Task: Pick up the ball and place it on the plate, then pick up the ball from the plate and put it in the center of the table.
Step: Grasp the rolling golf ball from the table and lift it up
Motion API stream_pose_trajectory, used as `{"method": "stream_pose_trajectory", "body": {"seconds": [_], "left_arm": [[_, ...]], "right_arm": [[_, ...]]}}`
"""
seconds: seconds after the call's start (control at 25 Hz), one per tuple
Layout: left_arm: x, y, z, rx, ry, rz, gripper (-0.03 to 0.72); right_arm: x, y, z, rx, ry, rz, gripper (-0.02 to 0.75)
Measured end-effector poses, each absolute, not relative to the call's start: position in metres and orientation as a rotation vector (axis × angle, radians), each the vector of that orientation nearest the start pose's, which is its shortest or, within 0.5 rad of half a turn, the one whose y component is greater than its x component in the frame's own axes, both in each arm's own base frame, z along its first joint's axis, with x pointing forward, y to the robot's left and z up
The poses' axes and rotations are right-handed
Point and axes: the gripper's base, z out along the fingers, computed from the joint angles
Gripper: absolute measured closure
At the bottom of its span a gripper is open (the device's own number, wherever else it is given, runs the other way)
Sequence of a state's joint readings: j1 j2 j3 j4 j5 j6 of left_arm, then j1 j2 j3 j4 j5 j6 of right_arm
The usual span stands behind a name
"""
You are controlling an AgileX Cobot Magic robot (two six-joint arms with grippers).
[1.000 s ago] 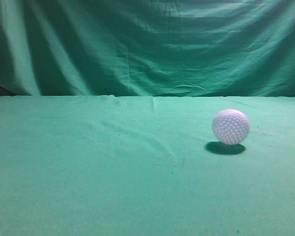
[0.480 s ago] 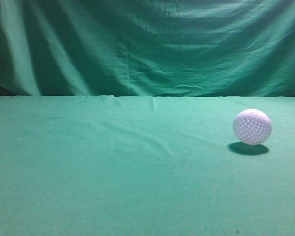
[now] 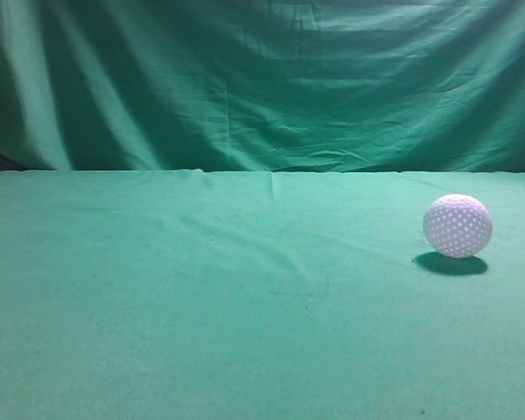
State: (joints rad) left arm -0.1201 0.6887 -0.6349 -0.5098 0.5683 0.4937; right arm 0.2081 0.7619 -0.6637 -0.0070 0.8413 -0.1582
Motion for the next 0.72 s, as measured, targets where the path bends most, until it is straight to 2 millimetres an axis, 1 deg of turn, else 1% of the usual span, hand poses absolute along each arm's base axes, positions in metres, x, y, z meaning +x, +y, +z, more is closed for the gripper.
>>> {"method": "stream_pose_trajectory", "body": {"seconds": [0.08, 0.16, 0.28, 0.36, 0.48, 0.56, 0.6, 0.72], "left_arm": [[0.131, -0.04, 0.322, 0.353, 2.011, -0.305, 0.688], [0.131, -0.04, 0.322, 0.373, 2.007, -0.291, 0.688], [0.131, -0.04, 0.322, 0.386, 2.004, -0.283, 0.688], [0.131, -0.04, 0.322, 0.386, 2.004, -0.283, 0.688], [0.131, -0.04, 0.322, 0.387, 2.004, -0.283, 0.688], [0.131, -0.04, 0.322, 0.387, 2.004, -0.283, 0.688], [0.131, -0.04, 0.322, 0.388, 2.003, -0.282, 0.688], [0.131, -0.04, 0.322, 0.389, 2.005, -0.282, 0.688]], "right_arm": [[0.143, 0.039, 0.293, -0.56, 2.484, 0.033, 0.691], [0.155, 0.054, 0.289, -0.648, 2.539, 0.053, 0.691], [0.173, 0.078, 0.282, -0.749, 2.593, 0.08, 0.691], [0.185, 0.094, 0.273, -0.82, 2.627, 0.085, 0.691], [0.197, 0.118, 0.259, -0.933, 2.645, 0.089, 0.691], [0.205, 0.131, 0.25, -0.984, 2.651, 0.084, 0.603], [0.21, 0.136, 0.245, -0.977, 2.672, 0.083, 0.56], [0.223, 0.145, 0.229, -0.908, 2.754, 0.074, 0.365]]}}
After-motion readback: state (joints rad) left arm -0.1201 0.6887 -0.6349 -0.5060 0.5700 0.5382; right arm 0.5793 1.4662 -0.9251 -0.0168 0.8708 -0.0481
